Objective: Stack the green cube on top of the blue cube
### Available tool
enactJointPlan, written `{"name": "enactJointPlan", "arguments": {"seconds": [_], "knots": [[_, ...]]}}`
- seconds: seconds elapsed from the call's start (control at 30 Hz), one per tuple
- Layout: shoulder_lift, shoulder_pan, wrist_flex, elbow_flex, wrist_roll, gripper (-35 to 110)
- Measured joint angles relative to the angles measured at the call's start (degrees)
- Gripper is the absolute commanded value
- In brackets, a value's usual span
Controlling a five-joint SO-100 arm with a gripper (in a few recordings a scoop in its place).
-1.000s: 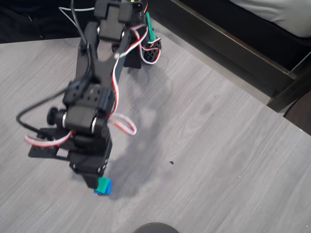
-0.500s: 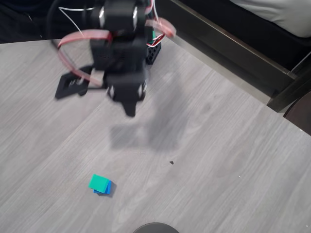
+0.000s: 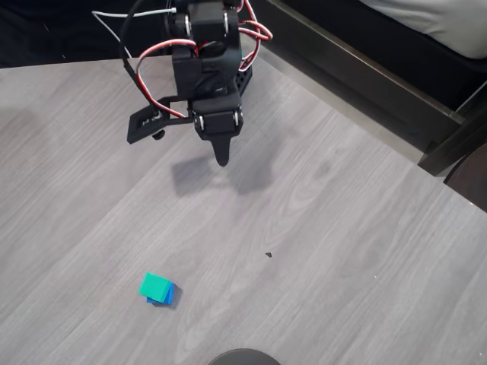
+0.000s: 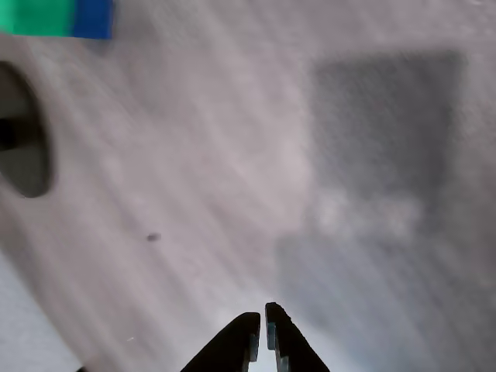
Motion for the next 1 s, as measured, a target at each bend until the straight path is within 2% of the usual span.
{"name": "enactJointPlan", "arguments": {"seconds": [0.17, 0.4, 1.0], "knots": [[16.1, -1.1, 2.3, 9.5, -1.3, 0], [25.2, -1.8, 3.7, 18.3, -2.0, 0], [26.5, -0.8, 2.3, 24.4, -1.3, 0]]}}
